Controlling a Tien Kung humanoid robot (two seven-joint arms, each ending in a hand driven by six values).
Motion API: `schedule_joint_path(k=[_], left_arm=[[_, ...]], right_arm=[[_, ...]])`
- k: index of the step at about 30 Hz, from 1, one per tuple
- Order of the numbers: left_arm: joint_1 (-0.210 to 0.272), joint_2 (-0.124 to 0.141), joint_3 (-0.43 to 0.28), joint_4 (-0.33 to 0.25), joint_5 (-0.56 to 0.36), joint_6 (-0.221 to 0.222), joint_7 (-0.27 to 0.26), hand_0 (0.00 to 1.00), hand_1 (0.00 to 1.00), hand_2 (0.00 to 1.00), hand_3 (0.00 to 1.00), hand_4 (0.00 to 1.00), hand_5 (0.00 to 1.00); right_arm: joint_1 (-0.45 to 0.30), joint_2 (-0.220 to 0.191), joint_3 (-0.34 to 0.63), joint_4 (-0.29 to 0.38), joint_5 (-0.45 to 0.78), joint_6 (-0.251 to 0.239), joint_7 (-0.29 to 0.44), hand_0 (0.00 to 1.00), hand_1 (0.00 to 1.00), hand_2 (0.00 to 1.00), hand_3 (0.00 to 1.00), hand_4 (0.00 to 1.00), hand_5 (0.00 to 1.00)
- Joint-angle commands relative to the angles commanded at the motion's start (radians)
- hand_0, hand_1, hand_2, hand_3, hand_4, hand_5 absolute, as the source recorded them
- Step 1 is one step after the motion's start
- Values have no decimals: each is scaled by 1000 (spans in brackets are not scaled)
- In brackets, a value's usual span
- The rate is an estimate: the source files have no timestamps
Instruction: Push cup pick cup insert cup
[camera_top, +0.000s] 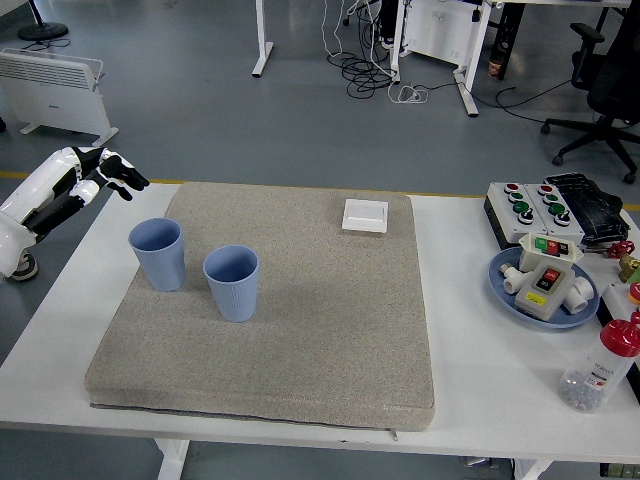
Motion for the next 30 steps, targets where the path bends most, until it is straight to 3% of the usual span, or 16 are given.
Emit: schedule_joint_path(k=[1, 2, 5, 6, 7, 12, 13, 17, 18, 19, 21, 26, 29, 30], left_arm=[[-23, 23, 18, -20, 20, -13, 23, 723, 734, 769, 701, 872, 789], [-69, 55, 44, -41, 45, -26, 68, 723, 734, 769, 701, 872, 789], [-185, 112, 131, -28, 90, -59, 175, 723, 734, 769, 701, 872, 789], [-224, 122, 160, -17, 100, -69, 201, 723, 734, 769, 701, 872, 789], [-268, 133, 203, 0, 114, -82, 229, 826, 822, 896, 828, 911, 755], [-468, 144, 401, 97, 176, -129, 302, 826, 822, 896, 828, 911, 755], [-500, 140, 433, 120, 184, -136, 309, 930, 917, 998, 954, 980, 697], [-659, 104, 605, 228, 194, -159, 330, 930, 917, 998, 954, 980, 697], [-680, 101, 641, 235, 193, -161, 331, 930, 917, 998, 954, 980, 697], [-711, 84, 680, 256, 185, -166, 328, 952, 948, 998, 998, 998, 625], [-761, 53, 762, 295, 185, -172, 325, 952, 948, 998, 998, 998, 625], [-840, -35, 945, 400, 177, -186, 322, 961, 961, 998, 998, 998, 593], [-857, -57, 1001, 426, 166, -194, 330, 961, 961, 998, 998, 998, 593], [-866, -78, 1027, 448, 164, -201, 337, 961, 961, 998, 998, 998, 593]], right_arm=[[0, -1, -2, 0, 5, 0, 1, 724, 648, 650, 578, 126, 474], [0, -2, -4, 0, 10, -1, 1, 724, 648, 650, 578, 126, 474], [1, -3, -7, 0, 19, -1, 1, 724, 648, 650, 578, 126, 474], [1, -3, -7, 0, 21, -2, 1, 724, 648, 650, 578, 126, 474], [2, -4, -8, 0, 22, -2, 2, 724, 647, 649, 578, 126, 474], [2, -5, -10, 0, 28, -3, 1, 724, 647, 649, 578, 126, 474], [1, -5, -12, 0, 30, -3, 1, 724, 647, 650, 578, 126, 475], [0, -5, -16, 0, 34, -3, 1, 724, 647, 650, 578, 126, 475], [0, -5, -16, 0, 35, -3, 1, 724, 647, 650, 578, 126, 475], [-1, -4, -17, 0, 37, -4, 1, 724, 648, 650, 578, 126, 474], [-3, -4, -19, 0, 39, -4, 0, 724, 648, 650, 578, 126, 474], [-2, -3, -27, 0, 41, -3, 0, 724, 647, 650, 578, 127, 473], [-1, -4, -29, 0, 44, -4, 0, 724, 647, 650, 578, 127, 473], [-1, -5, -29, 0, 49, -4, 2, 724, 647, 650, 578, 127, 473]])
